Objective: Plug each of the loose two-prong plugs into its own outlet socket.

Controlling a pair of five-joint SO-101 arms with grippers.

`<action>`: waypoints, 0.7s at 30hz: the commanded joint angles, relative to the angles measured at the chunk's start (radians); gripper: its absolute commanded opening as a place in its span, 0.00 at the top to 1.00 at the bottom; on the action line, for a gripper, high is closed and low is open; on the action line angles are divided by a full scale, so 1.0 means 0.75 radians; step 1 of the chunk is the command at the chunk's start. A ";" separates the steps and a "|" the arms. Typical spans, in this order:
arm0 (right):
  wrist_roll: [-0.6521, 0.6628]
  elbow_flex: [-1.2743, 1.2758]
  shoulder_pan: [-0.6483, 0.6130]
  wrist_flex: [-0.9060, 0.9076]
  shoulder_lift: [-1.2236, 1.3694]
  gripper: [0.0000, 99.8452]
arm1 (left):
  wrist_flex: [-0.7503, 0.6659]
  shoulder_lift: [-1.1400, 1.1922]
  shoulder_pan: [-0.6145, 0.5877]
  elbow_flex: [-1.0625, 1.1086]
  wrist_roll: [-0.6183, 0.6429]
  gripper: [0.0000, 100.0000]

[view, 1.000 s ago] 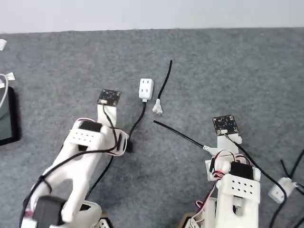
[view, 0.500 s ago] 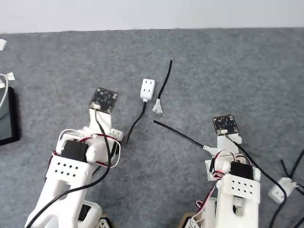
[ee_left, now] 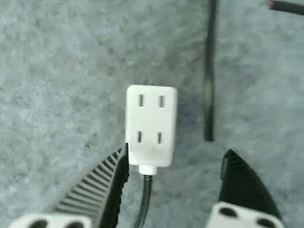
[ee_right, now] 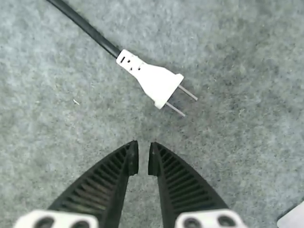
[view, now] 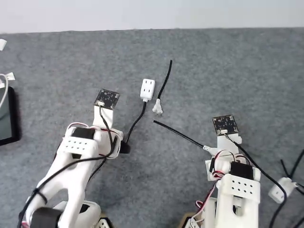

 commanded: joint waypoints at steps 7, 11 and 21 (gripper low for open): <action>0.014 -0.010 -0.009 -0.019 0.001 0.96 | -0.139 0.160 -0.047 -0.083 -0.094 0.75; 0.014 -0.010 -0.007 -0.019 0.001 0.96 | -0.151 0.233 -0.047 -0.150 -0.086 0.75; 0.012 -0.010 -0.005 -0.019 -0.001 0.96 | -0.049 0.276 0.012 -0.173 -0.084 0.99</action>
